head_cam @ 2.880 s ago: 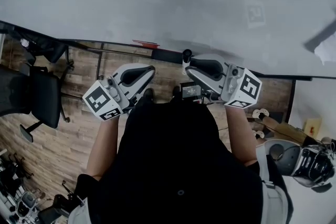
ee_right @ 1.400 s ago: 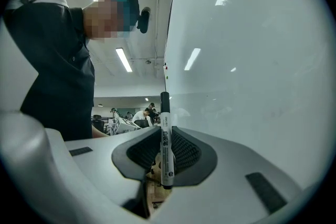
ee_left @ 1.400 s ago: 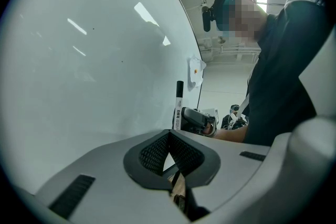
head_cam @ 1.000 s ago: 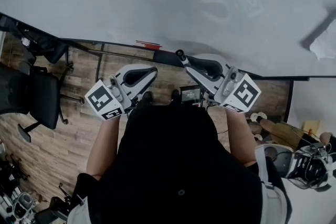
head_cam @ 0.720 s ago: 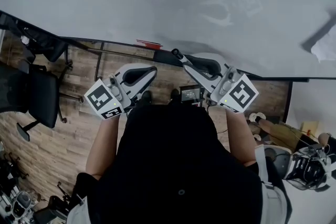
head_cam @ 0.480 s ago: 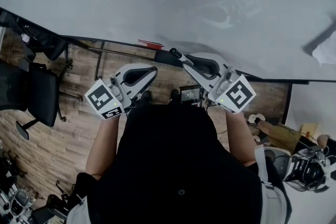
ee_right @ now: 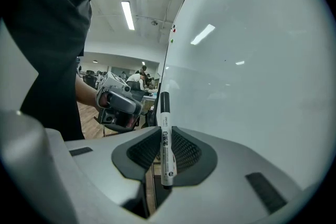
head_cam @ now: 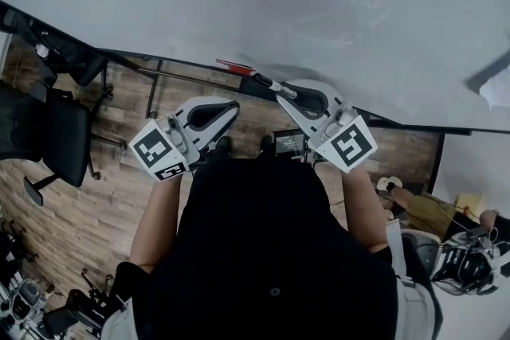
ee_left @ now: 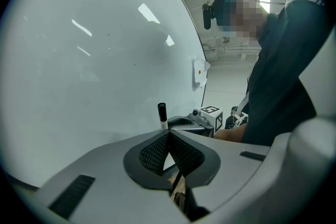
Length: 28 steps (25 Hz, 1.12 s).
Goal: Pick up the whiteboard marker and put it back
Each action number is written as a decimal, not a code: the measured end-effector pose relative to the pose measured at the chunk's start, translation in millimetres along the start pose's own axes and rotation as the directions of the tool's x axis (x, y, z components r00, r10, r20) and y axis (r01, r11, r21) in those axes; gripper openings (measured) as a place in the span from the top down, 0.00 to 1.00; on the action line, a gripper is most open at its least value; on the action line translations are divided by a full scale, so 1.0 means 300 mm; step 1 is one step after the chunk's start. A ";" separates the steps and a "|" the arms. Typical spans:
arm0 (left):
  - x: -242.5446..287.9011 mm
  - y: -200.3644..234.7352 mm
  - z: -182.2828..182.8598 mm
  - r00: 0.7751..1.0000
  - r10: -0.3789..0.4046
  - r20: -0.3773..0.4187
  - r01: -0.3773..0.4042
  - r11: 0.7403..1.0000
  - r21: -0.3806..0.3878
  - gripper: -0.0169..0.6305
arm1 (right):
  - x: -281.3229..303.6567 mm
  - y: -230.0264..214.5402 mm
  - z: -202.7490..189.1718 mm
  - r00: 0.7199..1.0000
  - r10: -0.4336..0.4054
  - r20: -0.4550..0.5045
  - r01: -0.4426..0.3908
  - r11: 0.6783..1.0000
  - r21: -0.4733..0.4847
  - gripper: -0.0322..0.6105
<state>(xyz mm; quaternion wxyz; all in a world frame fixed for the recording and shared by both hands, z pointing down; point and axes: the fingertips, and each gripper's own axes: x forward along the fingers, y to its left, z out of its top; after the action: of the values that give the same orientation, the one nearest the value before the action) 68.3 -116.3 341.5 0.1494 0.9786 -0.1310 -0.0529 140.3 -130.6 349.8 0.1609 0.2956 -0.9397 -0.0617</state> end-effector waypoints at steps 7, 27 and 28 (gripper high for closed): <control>-0.016 0.010 -0.024 1.000 0.028 -0.004 -0.028 1.000 -0.001 0.95 | 0.032 0.001 -0.117 0.987 -0.020 -0.159 0.008 0.997 -0.072 0.84; -0.097 0.013 -0.013 0.996 0.095 0.002 -0.095 0.996 -0.001 0.95 | 0.125 0.039 -0.364 0.932 -0.035 -0.360 -0.016 0.990 -0.138 0.84; -0.102 0.012 -0.014 0.995 0.098 0.002 -0.098 0.995 0.000 0.95 | 0.129 0.041 -0.380 0.929 -0.033 -0.368 -0.018 0.991 -0.133 0.84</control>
<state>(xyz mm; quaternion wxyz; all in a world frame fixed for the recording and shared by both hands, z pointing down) 38.7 -110.0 348.4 0.1517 0.9710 -0.1789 -0.0464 142.5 -145.3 469.8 0.3540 0.2940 -0.8852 -0.0687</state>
